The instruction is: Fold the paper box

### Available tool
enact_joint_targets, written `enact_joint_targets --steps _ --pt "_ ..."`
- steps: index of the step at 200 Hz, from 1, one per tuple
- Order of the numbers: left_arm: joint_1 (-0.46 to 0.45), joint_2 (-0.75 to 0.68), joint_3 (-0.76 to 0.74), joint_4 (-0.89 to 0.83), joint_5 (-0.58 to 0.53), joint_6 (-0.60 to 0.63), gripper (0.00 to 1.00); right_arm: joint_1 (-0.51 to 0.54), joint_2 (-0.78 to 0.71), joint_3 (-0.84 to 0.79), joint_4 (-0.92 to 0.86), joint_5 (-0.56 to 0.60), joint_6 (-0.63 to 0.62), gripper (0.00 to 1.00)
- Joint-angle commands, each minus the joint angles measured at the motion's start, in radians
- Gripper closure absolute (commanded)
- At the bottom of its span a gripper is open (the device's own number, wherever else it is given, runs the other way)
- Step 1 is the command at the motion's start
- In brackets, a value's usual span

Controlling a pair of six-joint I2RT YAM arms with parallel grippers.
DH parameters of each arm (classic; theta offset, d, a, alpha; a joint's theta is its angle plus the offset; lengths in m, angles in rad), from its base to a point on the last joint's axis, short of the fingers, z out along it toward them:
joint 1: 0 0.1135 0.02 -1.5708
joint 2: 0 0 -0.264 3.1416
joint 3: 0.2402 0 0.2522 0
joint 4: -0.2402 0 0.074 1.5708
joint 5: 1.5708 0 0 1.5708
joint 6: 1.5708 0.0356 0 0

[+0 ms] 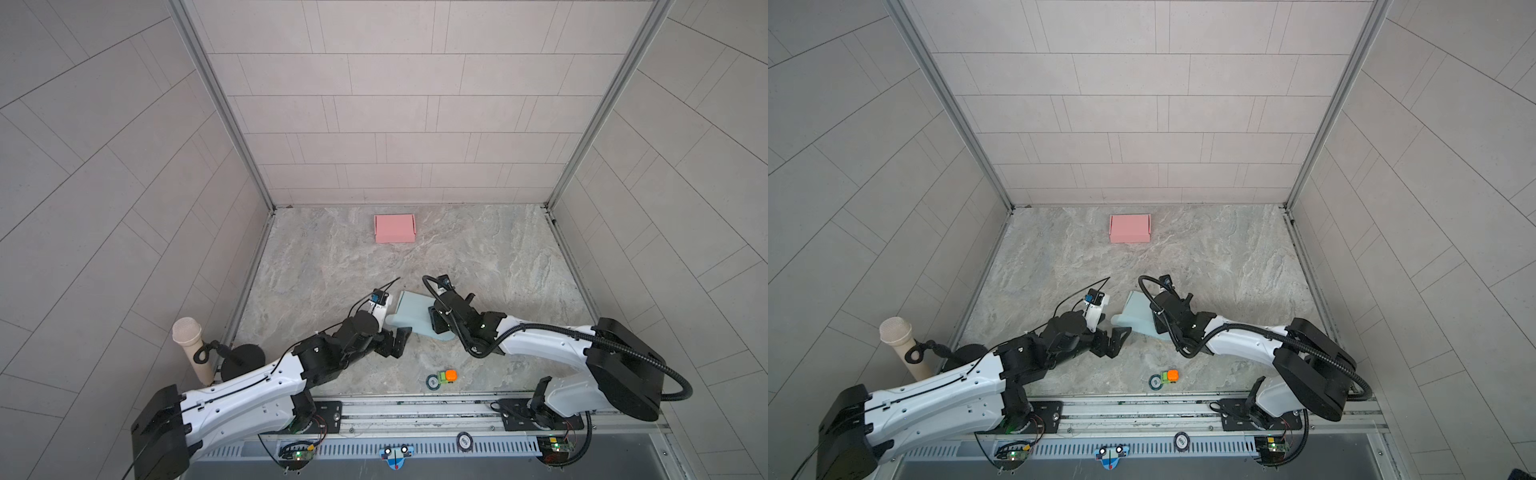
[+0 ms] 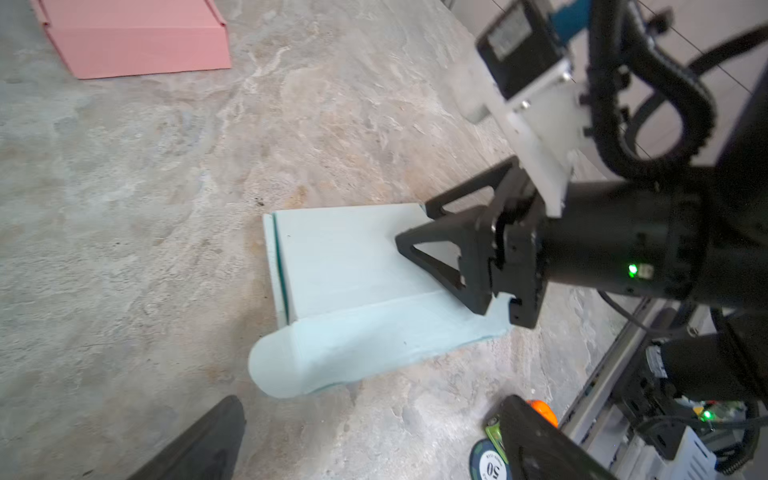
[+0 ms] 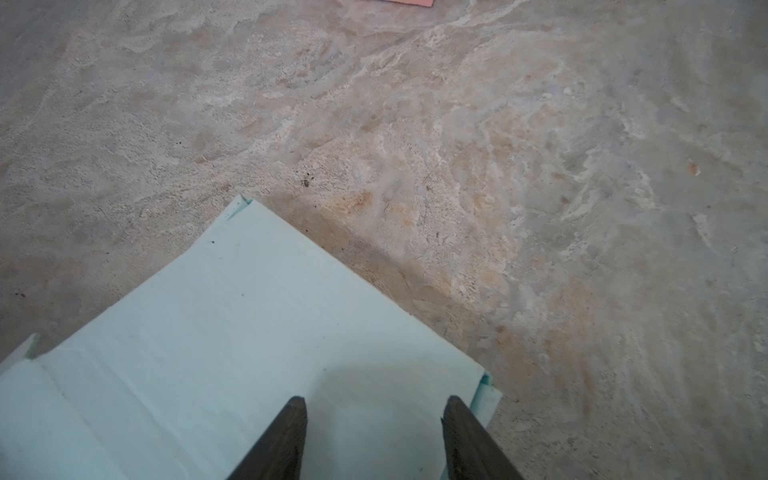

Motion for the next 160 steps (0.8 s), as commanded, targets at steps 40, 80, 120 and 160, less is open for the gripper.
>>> enact_joint_targets --steps 40,80,120,160 --pt "0.225 0.222 0.115 0.063 0.179 0.053 0.00 -0.001 0.018 -0.030 -0.003 -0.015 0.032 0.46" --pt "0.257 0.421 0.174 0.134 0.226 0.071 0.03 -0.001 -0.008 -0.065 -0.005 -0.012 0.031 0.46" --pt "0.270 0.527 0.162 0.190 0.246 0.067 0.10 -0.001 -0.146 -0.118 0.025 -0.039 0.022 0.46" --pt "0.270 0.551 0.139 0.224 0.255 0.063 0.16 -0.017 -0.286 -0.102 -0.071 -0.050 0.025 0.42"
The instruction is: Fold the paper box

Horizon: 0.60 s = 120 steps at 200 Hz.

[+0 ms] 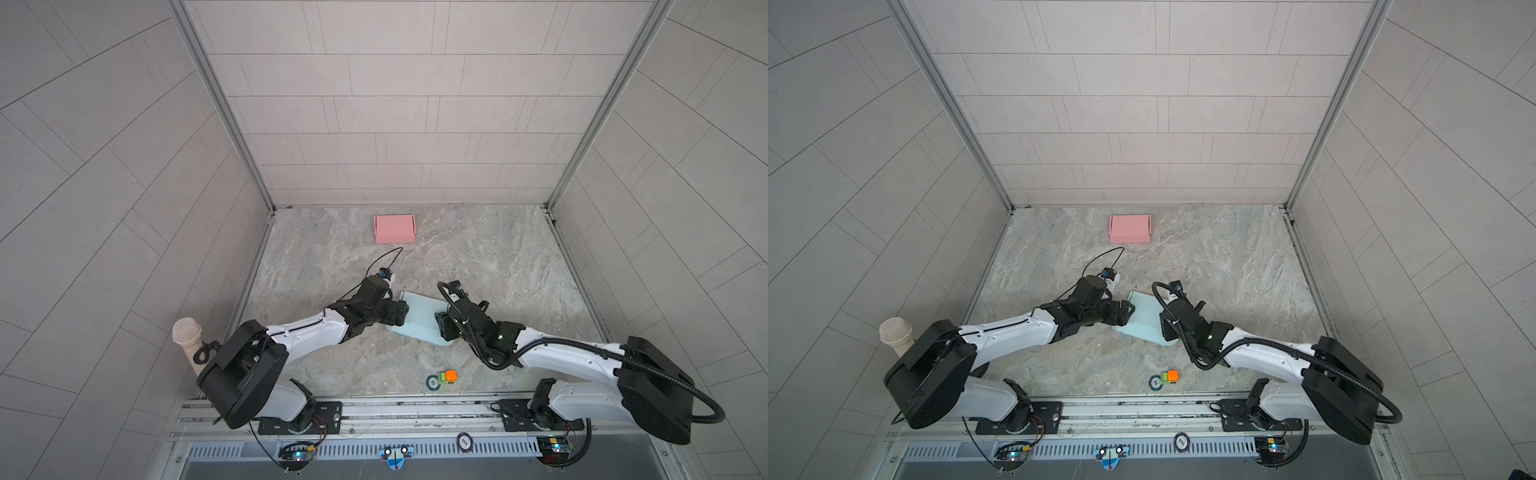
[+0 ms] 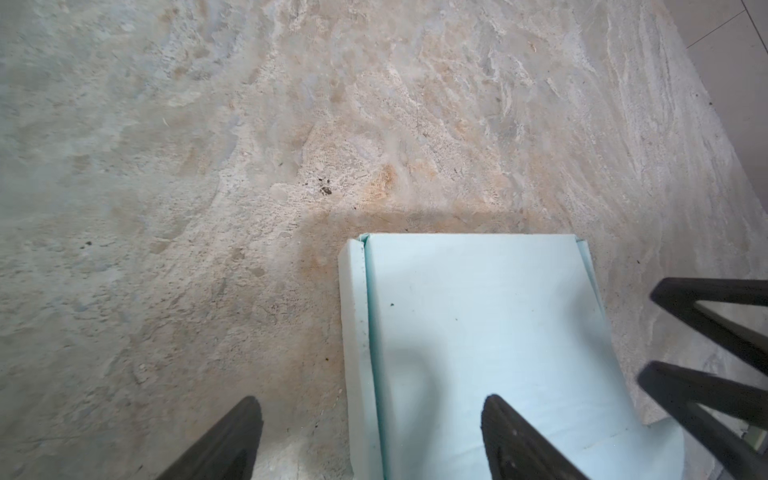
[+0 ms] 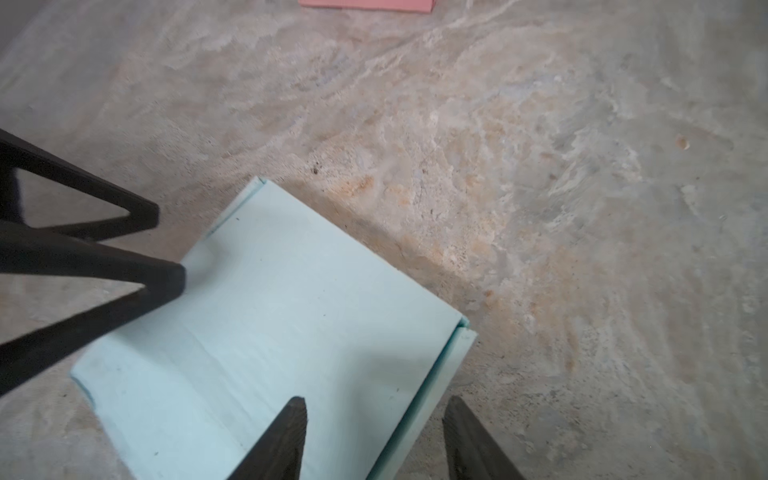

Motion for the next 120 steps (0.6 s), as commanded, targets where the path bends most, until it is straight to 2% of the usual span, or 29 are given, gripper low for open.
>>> enact_joint_targets --steps 1,28,59,92,120 --pt "0.008 0.005 -0.013 0.049 0.014 0.013 0.16 -0.015 -0.065 0.016 -0.070 -0.012 0.017 0.42" --pt "0.008 0.021 -0.015 0.060 0.025 0.010 0.19 -0.077 -0.080 0.004 -0.103 -0.104 0.091 0.41" --pt "0.008 0.026 -0.021 0.063 0.020 0.017 0.23 -0.186 -0.082 -0.082 0.019 -0.296 0.192 0.38" --pt "0.008 0.032 -0.030 0.078 0.026 0.019 0.25 -0.201 -0.074 -0.064 -0.005 -0.323 0.195 0.36" --pt "0.008 0.047 -0.044 0.092 0.035 0.011 0.29 -0.225 -0.057 -0.087 0.069 -0.380 0.246 0.35"
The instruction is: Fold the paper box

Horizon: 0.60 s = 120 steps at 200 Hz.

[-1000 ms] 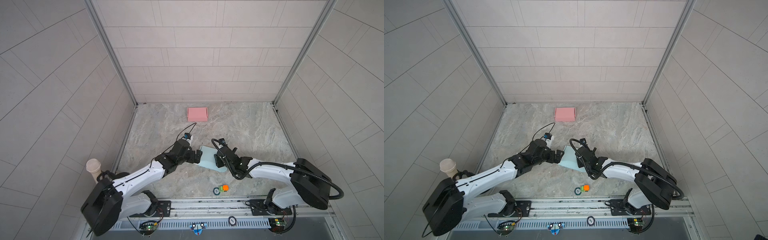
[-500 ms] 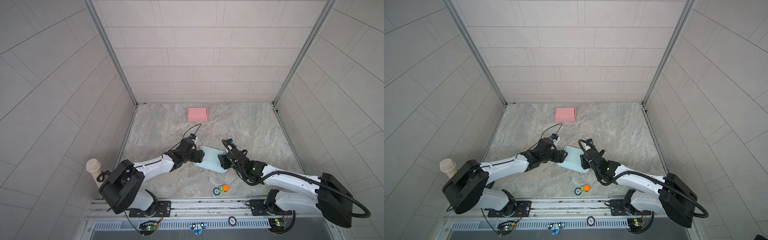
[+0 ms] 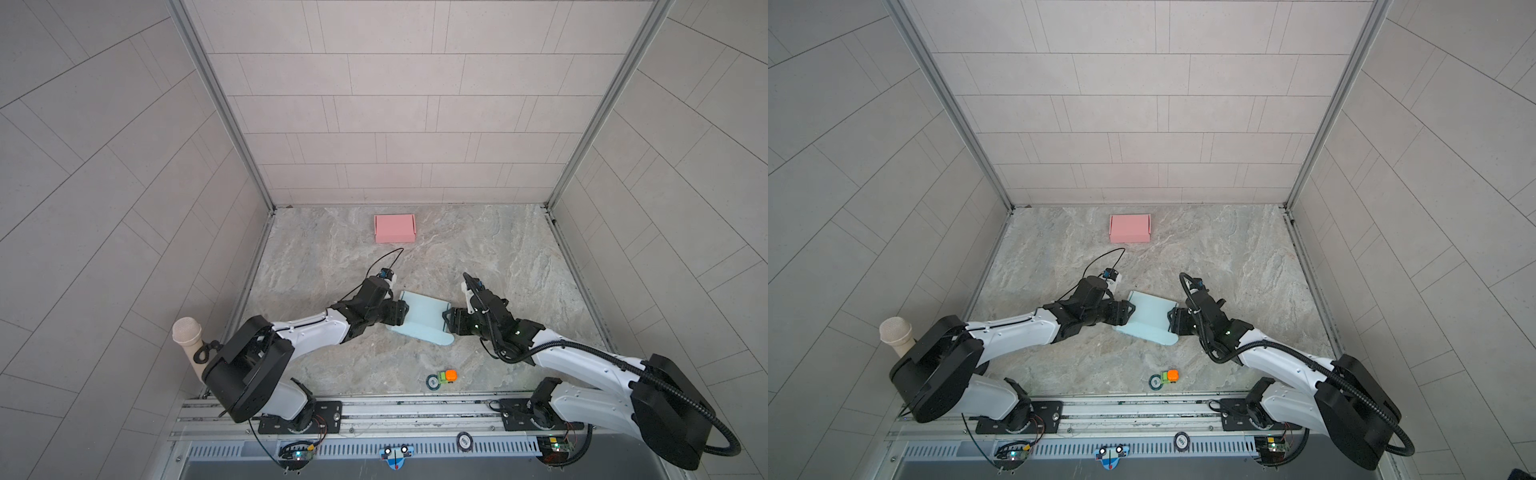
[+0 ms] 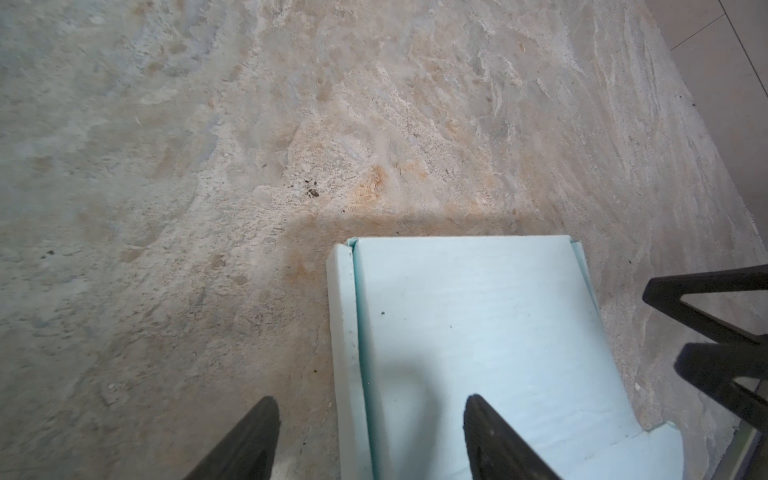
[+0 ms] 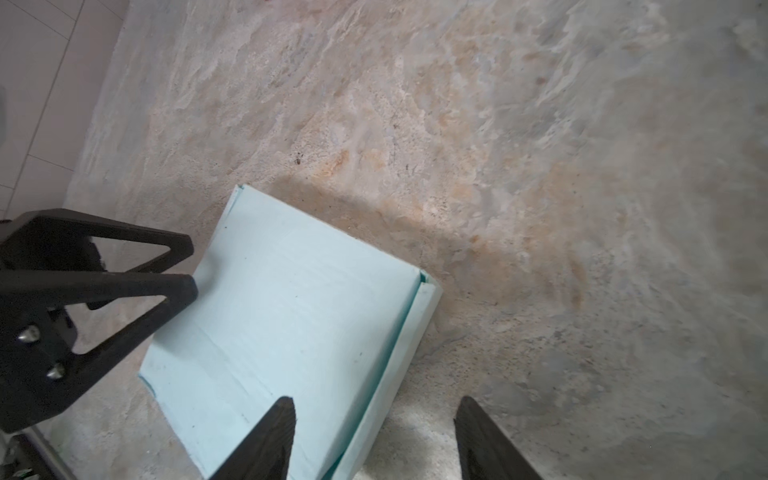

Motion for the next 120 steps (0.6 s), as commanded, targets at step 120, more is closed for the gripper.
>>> enact_joint_targets --steps 120 --pt "0.007 -0.006 -0.066 0.043 0.022 0.003 0.41 -0.020 0.176 0.013 0.096 -0.048 0.049 0.36"
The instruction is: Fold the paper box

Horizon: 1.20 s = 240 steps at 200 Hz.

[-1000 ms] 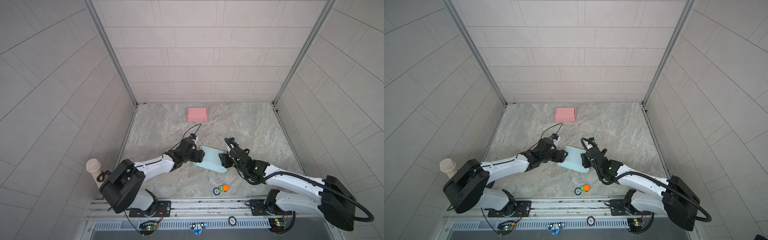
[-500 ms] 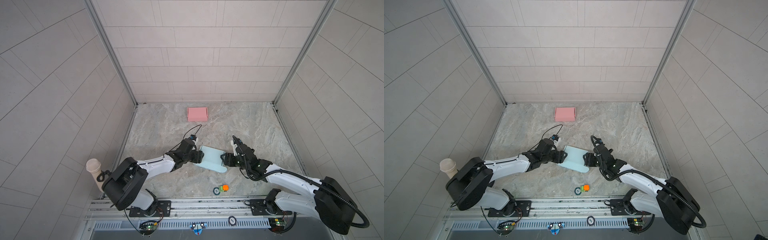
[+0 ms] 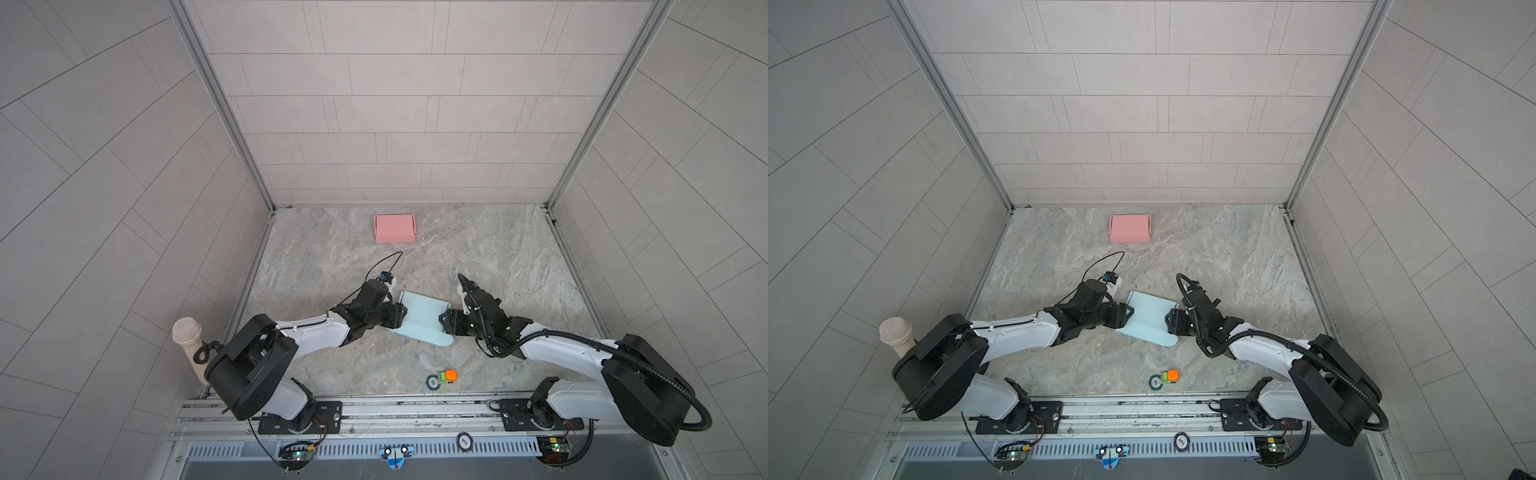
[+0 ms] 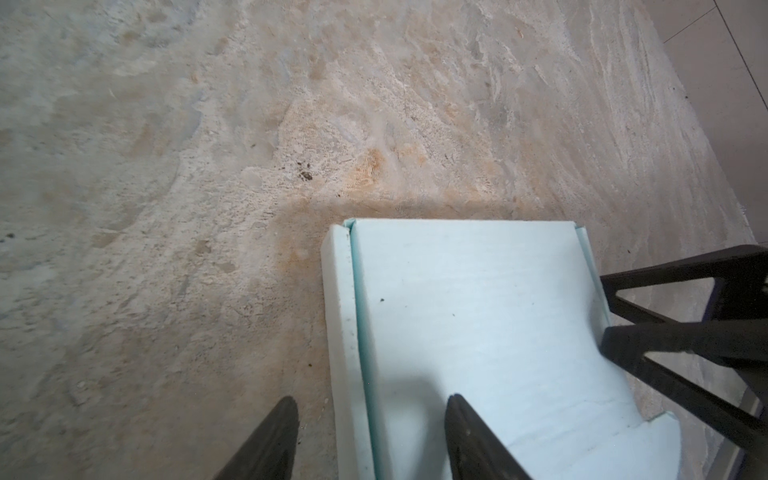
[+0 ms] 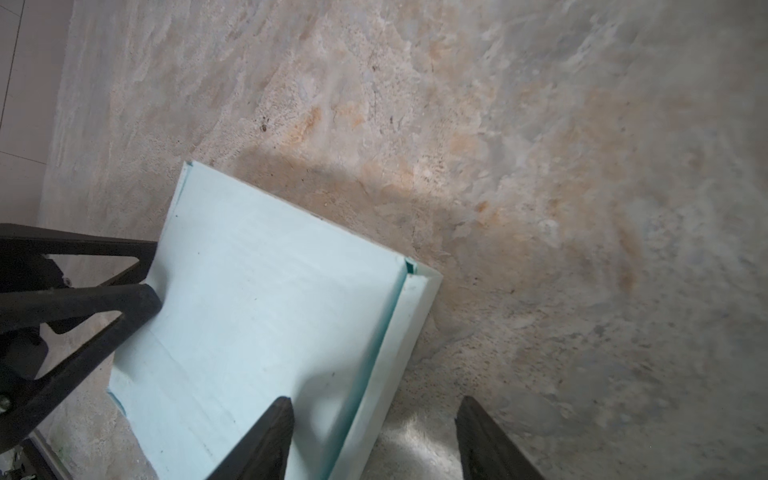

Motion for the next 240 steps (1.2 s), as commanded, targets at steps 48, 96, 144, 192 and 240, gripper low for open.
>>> enact_joint_targets --steps 48,96,144,192,240 --pt "0.007 -0.041 -0.049 -0.006 0.007 0.000 0.43 -0.002 0.048 0.028 0.029 0.005 -0.006 0.41" --pt "0.006 -0.057 -0.070 0.013 0.016 -0.014 0.45 -0.004 0.068 0.042 0.024 0.020 -0.022 0.44" --pt "0.006 -0.074 -0.076 0.034 0.034 -0.022 0.47 -0.003 0.094 0.067 0.029 0.015 -0.035 0.47" --pt "0.006 -0.062 -0.059 0.048 0.053 -0.025 0.49 -0.012 0.127 0.091 0.026 0.018 -0.061 0.49" --pt "0.006 -0.073 -0.075 0.060 0.062 -0.037 0.50 -0.024 0.190 0.141 0.026 -0.002 -0.095 0.51"
